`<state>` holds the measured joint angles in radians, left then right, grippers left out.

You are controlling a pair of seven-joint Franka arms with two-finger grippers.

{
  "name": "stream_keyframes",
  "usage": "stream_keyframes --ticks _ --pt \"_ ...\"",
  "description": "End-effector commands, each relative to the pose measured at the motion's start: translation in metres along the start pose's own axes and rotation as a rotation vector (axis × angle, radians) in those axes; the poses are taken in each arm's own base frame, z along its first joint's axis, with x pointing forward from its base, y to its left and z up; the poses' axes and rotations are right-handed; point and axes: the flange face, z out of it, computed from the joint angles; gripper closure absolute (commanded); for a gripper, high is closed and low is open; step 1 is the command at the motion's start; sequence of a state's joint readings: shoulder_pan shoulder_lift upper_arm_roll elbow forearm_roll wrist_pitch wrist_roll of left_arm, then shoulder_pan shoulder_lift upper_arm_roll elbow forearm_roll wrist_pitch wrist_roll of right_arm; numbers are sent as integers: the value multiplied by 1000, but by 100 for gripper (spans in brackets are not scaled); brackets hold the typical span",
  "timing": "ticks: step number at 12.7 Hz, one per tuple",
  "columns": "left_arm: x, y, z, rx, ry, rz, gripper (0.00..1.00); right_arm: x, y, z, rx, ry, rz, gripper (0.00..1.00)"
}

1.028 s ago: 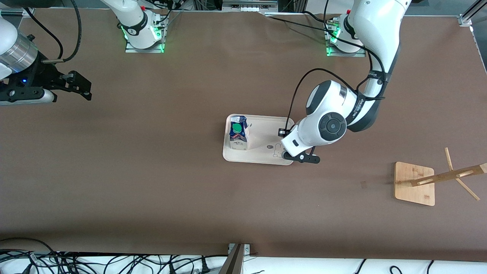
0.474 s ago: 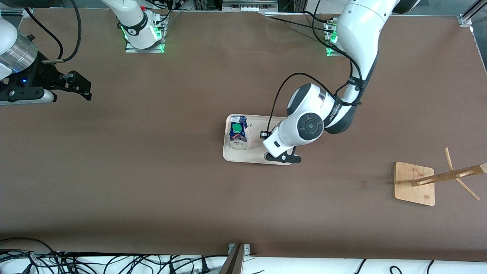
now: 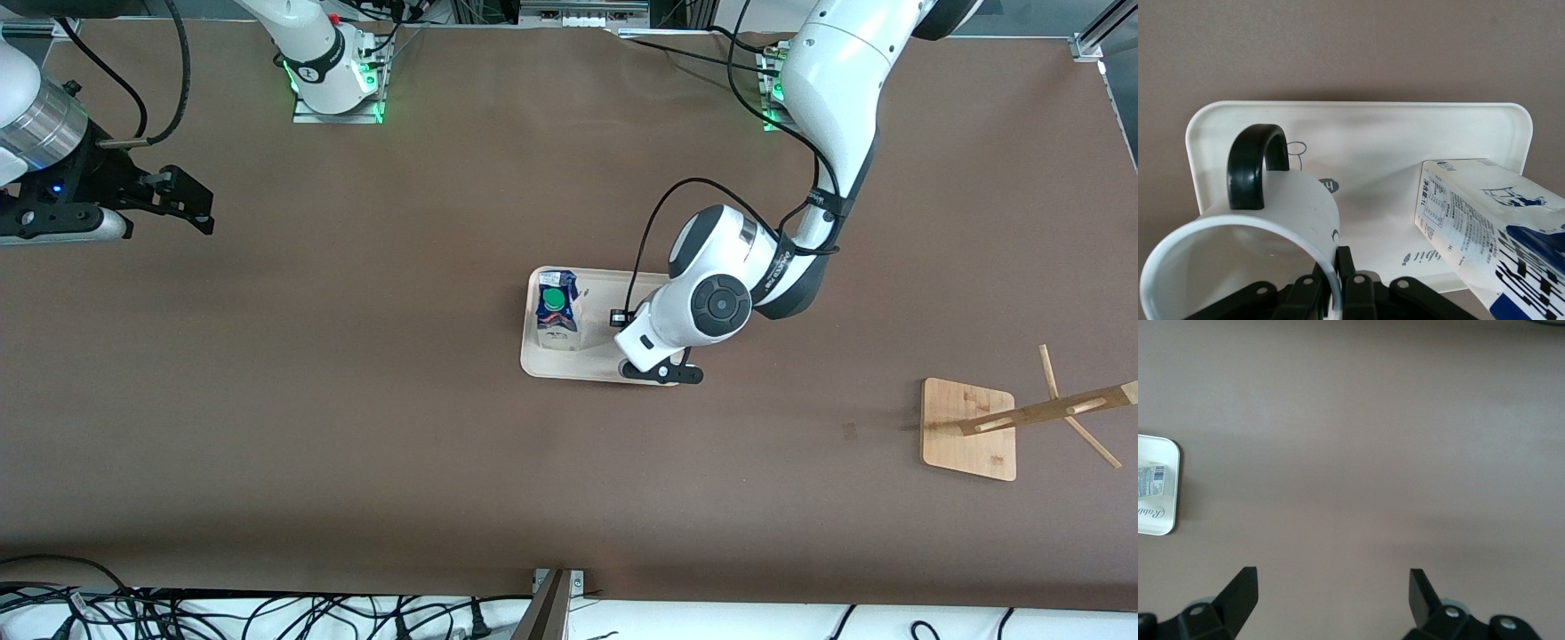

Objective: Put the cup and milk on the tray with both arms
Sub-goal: 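Lower the mug onto the tray and open the left gripper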

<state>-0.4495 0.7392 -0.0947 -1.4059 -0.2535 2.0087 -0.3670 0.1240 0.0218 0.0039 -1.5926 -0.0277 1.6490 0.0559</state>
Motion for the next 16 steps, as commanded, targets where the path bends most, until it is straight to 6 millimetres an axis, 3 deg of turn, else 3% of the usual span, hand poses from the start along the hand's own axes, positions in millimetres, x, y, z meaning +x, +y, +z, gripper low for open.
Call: stream_keyframes --ticks 1,4,5,8,10,11,12,14,16 --pt "4 -1 4 19 2 15 100 2 2 -5 -3 -1 -3 0" --pt "5 -2 5 19 1 14 100 2 2 -5 -3 -1 -3 0" --pt "5 -2 5 19 1 14 83 2 2 -5 -3 -1 -3 0" --pt "5 -2 5 17 2 15 74 2 2 -5 -3 -1 -3 0" --pt "5 -3 6 18 1 15 46 2 2 -5 -3 -1 -3 0" --pt "3 -4 9 22 -7 13 11 2 2 -5 -3 -1 -3 0" --pt "1 -4 8 23 -10 9 0 2 2 -5 -3 -1 -3 0" --pt "-4 -2 -11 26 -19 5 0 2 2 -5 -3 -1 -3 0" --pt "-6 -15 -36 38 -52 -10 0 2 2 -5 -3 -1 -3 0"
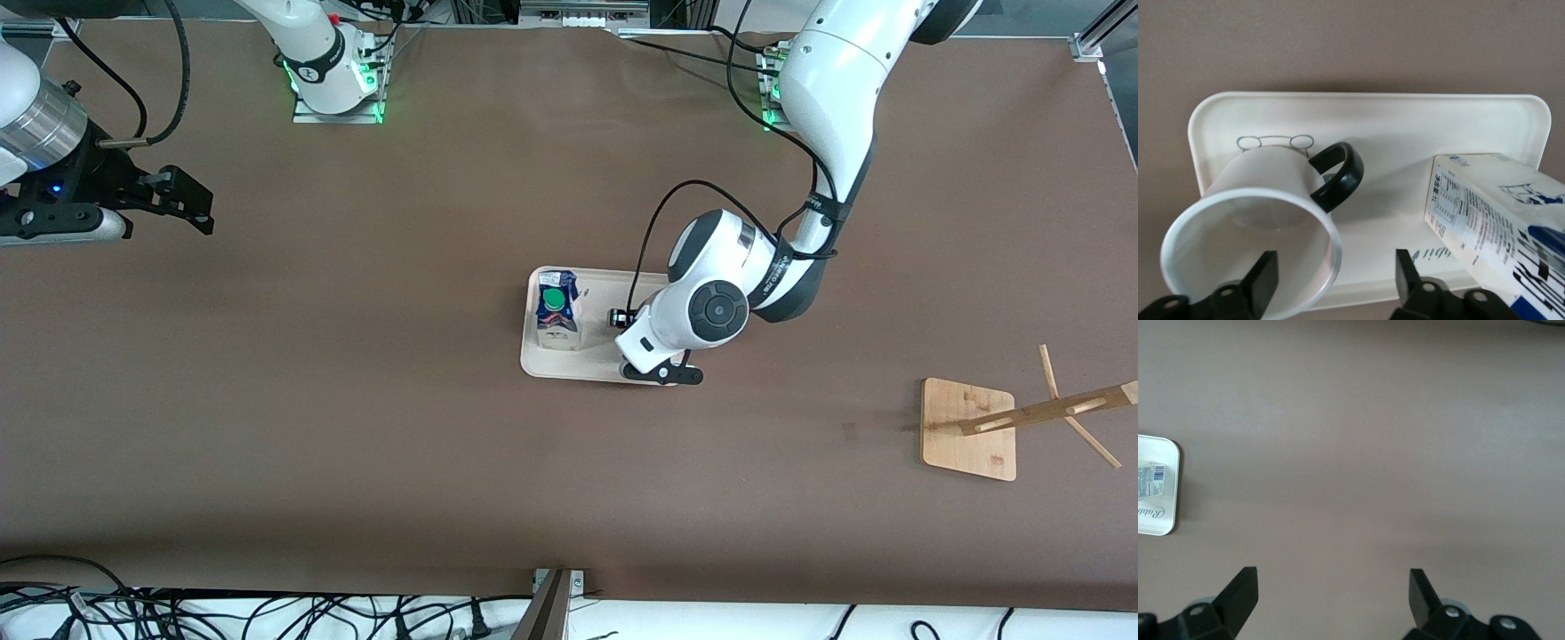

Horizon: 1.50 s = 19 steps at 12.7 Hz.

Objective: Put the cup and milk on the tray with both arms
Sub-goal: 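Lower the mug onto the tray and open the left gripper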

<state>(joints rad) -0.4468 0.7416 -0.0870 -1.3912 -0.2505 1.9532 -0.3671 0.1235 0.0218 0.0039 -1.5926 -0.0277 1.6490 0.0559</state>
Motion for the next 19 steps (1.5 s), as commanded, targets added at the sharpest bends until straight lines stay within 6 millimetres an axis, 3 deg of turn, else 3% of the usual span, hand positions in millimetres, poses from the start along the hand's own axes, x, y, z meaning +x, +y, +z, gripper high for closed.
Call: stream_keyframes --ticks 1,3,4,6,9,11,14,15,17,19 --pt "-6 -27 -54 27 -19 -26 0 2 1 -5 -3 -1 -3 0" --pt "-10 -61 -112 20 9 -71 0 2 1 -5 -3 -1 -3 0" --pt "-20 -68 -144 13 24 -78 0 2 1 -5 -3 -1 -3 0" --pt "-37 -112 -203 31 46 -130 0 2 1 -5 -3 -1 -3 0" --pt "-42 -191 -260 107 70 -74 0 2 1 -5 -3 -1 -3 0" --pt "-49 -208 -303 171 113 -25 0 2 1 -5 -3 -1 -3 0" --pt "-74 -227 -346 247 193 -50 0 2 1 -5 -3 -1 -3 0" --pt "-80 -237 -342 245 210 -57 0 2 1 -5 -3 -1 -3 0" --pt "-90 -280 -340 196 218 -98 0 2 1 -5 -3 -1 -3 0" --pt "-96 -301 -335 181 214 -101 0 2 1 -5 -3 -1 -3 0"
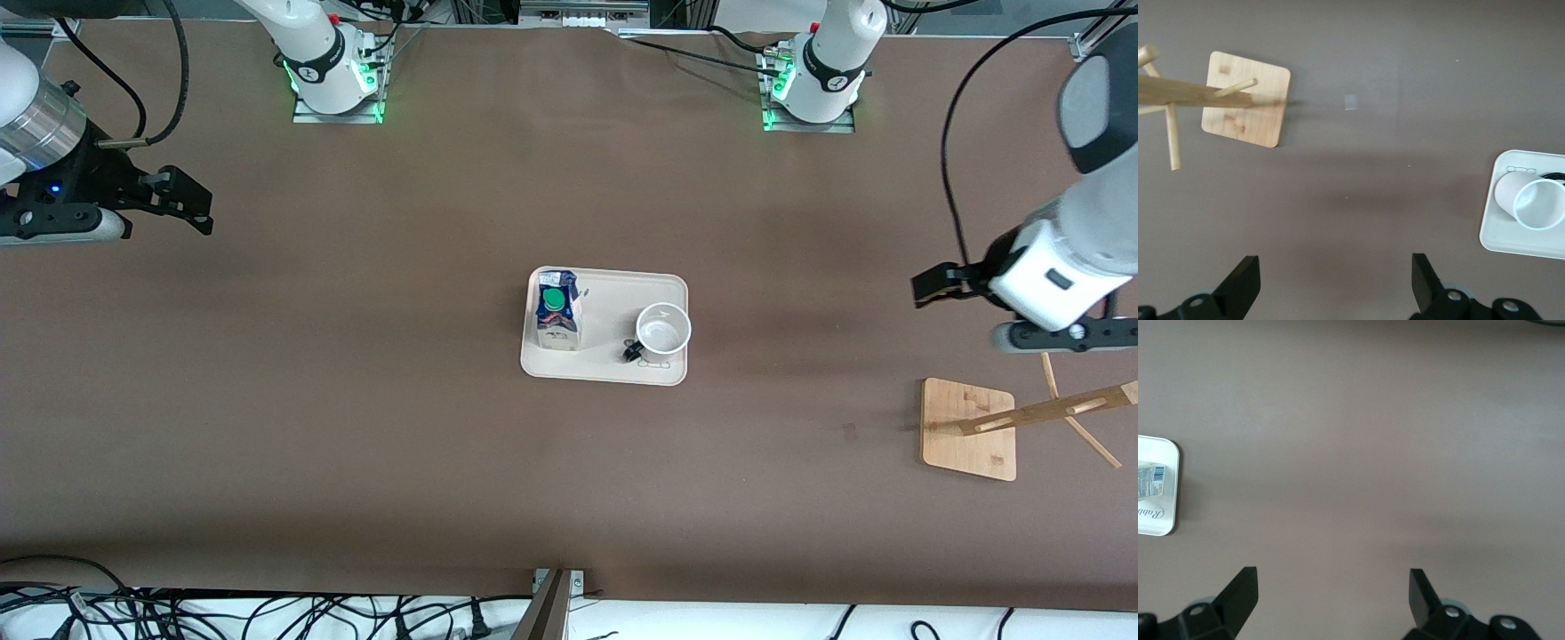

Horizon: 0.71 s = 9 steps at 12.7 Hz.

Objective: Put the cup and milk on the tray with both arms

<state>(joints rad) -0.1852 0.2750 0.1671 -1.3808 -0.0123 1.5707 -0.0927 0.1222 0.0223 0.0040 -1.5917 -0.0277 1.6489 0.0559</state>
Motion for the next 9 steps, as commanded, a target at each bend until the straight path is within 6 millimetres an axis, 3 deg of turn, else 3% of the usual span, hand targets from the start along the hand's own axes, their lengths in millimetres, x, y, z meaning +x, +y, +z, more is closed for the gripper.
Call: stream_keyframes --ticks 1,3,6,9 --pt "-25 -28 8 -33 24 18 0 2 1 -4 -3 -1 -5 0" --pt "-33 -31 -2 -37 51 15 0 2 1 -5 -3 0 -5 0" --pt "-18 -26 -7 -30 67 103 0 2 1 -5 -3 0 -5 0" --pt "-19 -15 -8 -28 44 127 0 2 1 -5 -3 0 -5 0"
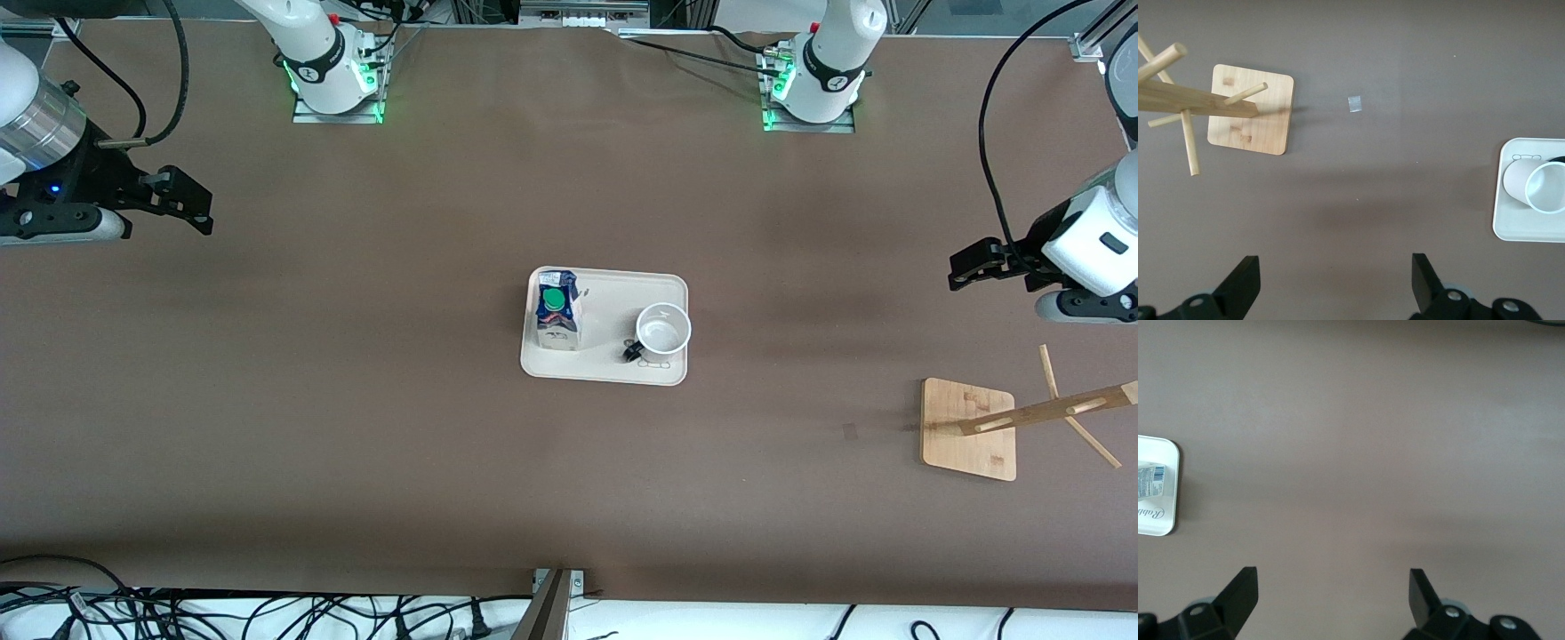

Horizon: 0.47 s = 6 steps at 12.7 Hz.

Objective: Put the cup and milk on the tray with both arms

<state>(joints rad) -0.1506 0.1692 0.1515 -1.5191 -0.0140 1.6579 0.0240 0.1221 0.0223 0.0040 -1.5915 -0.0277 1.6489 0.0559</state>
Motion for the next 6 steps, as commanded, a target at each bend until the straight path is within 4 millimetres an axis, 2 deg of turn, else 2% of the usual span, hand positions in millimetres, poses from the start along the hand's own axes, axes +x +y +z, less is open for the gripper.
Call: stream_keyframes --ticks 1,4,5,6 --pt "2 -4 0 -5 -27 17 0 2 1 -5 -3 0 -5 0" --pt "0 -36 -7 -53 -20 -41 0 2 2 -5 -3 0 -2 0" --pt "0 -37 -13 -63 -10 -47 0 2 2 -5 -3 0 -3 0" --pt "-3 -34 -29 -64 7 -44 0 2 2 -5 -3 0 -2 0"
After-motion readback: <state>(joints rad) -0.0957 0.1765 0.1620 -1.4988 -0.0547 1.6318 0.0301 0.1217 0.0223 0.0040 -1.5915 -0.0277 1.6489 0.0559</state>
